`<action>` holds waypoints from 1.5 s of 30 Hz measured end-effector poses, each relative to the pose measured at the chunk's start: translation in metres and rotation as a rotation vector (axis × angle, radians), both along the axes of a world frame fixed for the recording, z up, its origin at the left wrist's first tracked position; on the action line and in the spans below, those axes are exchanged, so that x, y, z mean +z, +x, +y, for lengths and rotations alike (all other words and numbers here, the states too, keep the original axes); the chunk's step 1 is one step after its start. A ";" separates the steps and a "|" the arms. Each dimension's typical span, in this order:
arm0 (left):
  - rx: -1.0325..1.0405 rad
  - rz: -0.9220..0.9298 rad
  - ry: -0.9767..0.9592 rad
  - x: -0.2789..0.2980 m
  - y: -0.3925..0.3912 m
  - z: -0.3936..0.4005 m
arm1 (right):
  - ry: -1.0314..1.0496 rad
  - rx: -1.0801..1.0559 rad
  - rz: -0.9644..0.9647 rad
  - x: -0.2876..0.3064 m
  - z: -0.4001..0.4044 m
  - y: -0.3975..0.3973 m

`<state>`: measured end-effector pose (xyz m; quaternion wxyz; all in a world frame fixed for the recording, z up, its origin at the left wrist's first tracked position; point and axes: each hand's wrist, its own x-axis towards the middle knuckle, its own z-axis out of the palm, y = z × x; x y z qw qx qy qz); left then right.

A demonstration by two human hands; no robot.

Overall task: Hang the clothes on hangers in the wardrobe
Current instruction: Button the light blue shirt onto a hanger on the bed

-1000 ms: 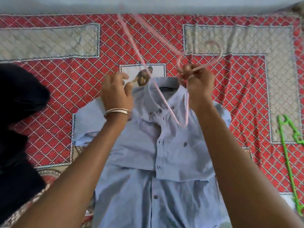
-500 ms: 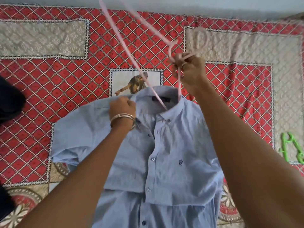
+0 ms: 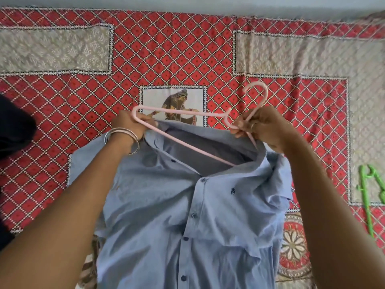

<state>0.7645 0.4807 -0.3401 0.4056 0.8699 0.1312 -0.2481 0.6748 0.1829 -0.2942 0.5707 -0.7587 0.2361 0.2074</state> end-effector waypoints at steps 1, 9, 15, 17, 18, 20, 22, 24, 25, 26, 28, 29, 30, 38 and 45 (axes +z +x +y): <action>-0.001 0.039 -0.017 0.003 0.002 0.001 | -0.011 -0.025 0.016 0.002 0.001 -0.005; -0.077 0.265 -0.119 0.024 0.030 0.008 | -0.180 -0.034 0.072 0.019 0.010 -0.022; -0.555 -0.013 0.264 0.042 0.046 -0.003 | -0.237 -0.161 0.063 0.014 0.016 -0.029; -0.666 -0.123 0.345 0.049 0.048 -0.008 | -0.269 -0.195 0.053 0.011 0.018 -0.029; -0.642 -0.117 0.331 0.049 0.048 -0.009 | -0.292 -0.211 0.051 0.010 0.019 -0.029; -0.459 0.014 0.200 0.046 0.046 -0.007 | -0.340 -0.256 0.047 0.009 0.021 -0.028; -0.273 0.147 0.069 0.042 0.043 -0.004 | -0.388 -0.294 0.024 0.009 0.022 -0.026; -0.110 0.202 -0.010 0.037 0.040 0.000 | -0.399 -0.275 0.025 0.008 0.024 -0.024; -0.046 0.221 -0.027 0.036 0.040 0.000 | -0.391 -0.247 0.033 0.009 0.025 -0.023; 0.005 0.242 -0.031 0.034 0.039 0.000 | -0.375 -0.221 0.049 0.009 0.026 -0.023; 0.070 0.266 -0.037 0.030 0.040 -0.003 | -0.354 -0.199 0.068 0.010 0.026 -0.023; 0.079 0.264 -0.029 0.028 0.042 -0.005 | -0.357 -0.200 0.068 0.010 0.026 -0.024; 0.074 0.255 -0.011 0.028 0.044 -0.007 | -0.367 -0.204 0.064 0.009 0.026 -0.024; -0.252 0.091 0.407 0.030 0.049 -0.014 | -0.432 -0.155 0.040 0.003 0.031 -0.026; -0.415 0.045 0.595 0.050 0.051 -0.023 | -0.402 -0.160 0.035 0.002 0.032 -0.029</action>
